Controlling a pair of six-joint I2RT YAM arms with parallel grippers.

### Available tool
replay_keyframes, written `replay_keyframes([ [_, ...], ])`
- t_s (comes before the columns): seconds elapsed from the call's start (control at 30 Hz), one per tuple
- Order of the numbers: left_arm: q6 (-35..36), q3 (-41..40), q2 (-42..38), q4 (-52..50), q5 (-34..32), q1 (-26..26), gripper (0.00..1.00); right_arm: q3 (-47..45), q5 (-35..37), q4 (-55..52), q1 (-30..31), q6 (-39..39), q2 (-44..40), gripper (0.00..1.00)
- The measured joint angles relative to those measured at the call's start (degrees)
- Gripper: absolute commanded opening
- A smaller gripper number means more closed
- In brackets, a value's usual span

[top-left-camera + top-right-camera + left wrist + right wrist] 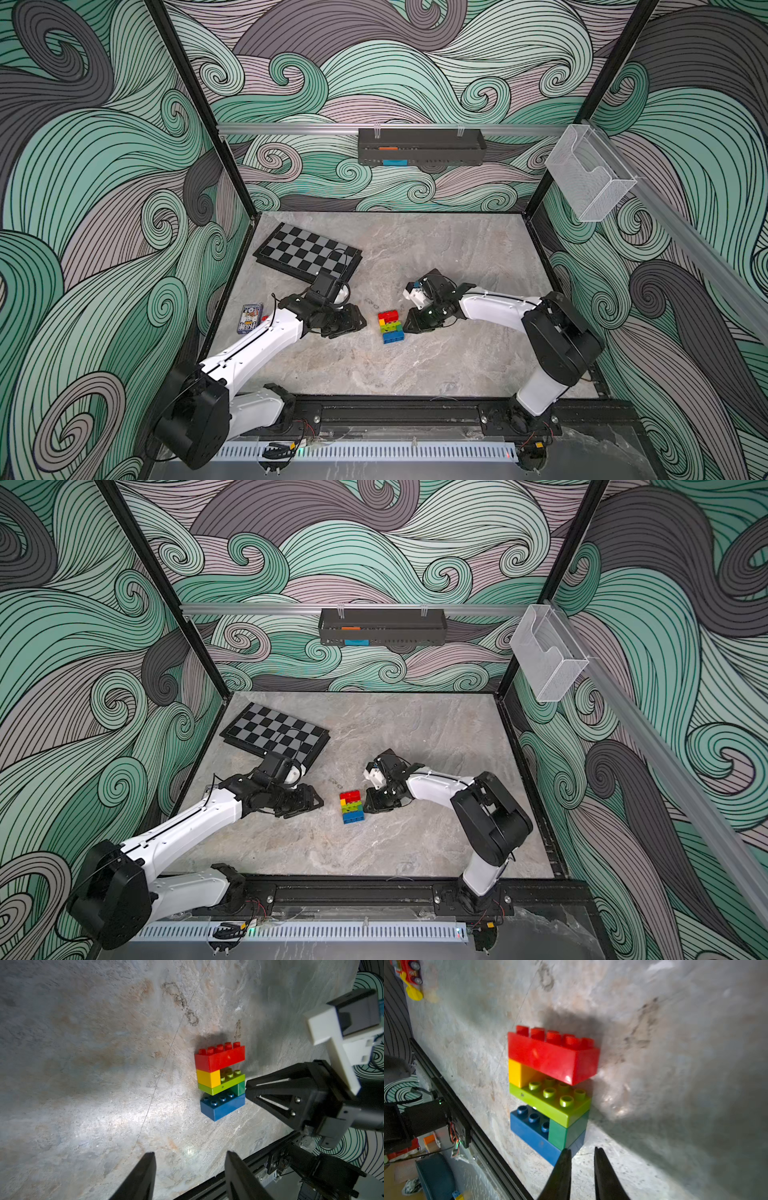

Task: Assemble the number 5 with lego
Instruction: Adjust the lego brick at the center of the board, then reset both arms

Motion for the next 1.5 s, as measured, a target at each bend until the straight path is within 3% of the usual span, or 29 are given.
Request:
replay_keyframes([
  [0.13, 0.0, 0.0, -1.1, -1.2, -1.4, 0.0, 0.59, 0.0, 0.5, -0.9, 1.0, 0.5, -1.6, 0.34],
  [0.27, 0.2, 1.7, -2.1, -4.9, -4.9, 0.0, 0.66, 0.0, 2.2, -3.3, -0.5, 0.2, -7.2, 0.56],
  [0.33, 0.7, 3.6, -2.8, -7.3, -8.3, 0.2, 0.72, 0.0, 3.4, -4.7, -2.1, -0.7, -11.6, 0.65],
  [0.37, 1.1, 4.4, -3.1, -7.9, -9.8, 0.4, 0.82, 0.2, 3.9, -5.6, -3.0, -0.9, -13.6, 0.69],
  [0.4, 1.9, 5.6, -3.7, -8.7, -11.9, 0.8, 0.98, 0.5, 4.7, -6.4, -4.0, -1.3, -15.6, 0.96],
  [0.43, 2.3, 6.7, -4.1, -9.1, -13.5, 1.4, 0.99, 1.0, 5.3, -7.2, -5.4, -1.7, -17.7, 0.99],
  [0.67, 9.7, 16.4, -1.6, -9.6, -24.6, 9.4, 0.99, 5.0, 10.0, -9.7, -15.0, -4.6, -24.4, 0.99],
  [0.8, 17.4, 16.3, 0.4, -3.7, -31.1, 15.1, 0.99, 4.2, 21.4, -9.2, -20.0, -4.6, -26.9, 0.99],
  [0.97, 25.0, 4.0, -0.8, 13.0, -35.1, 23.7, 0.99, -11.9, 34.4, 5.0, -26.7, -8.7, -35.5, 0.99],
  [1.1, 27.6, -1.4, 4.5, 22.9, -36.5, 27.9, 0.96, -28.3, 41.5, 21.2, -29.5, -13.1, -39.4, 0.99],
  [1.27, 30.4, -7.6, 11.0, 39.7, -37.7, 28.5, 0.95, -34.6, 43.3, 40.7, -32.3, -17.4, -29.2, 0.99],
  [1.5, 33.5, -15.0, 18.7, 60.7, -34.4, 28.6, 0.96, -35.3, 36.7, 70.3, -33.0, -23.2, -10.9, 0.99],
])
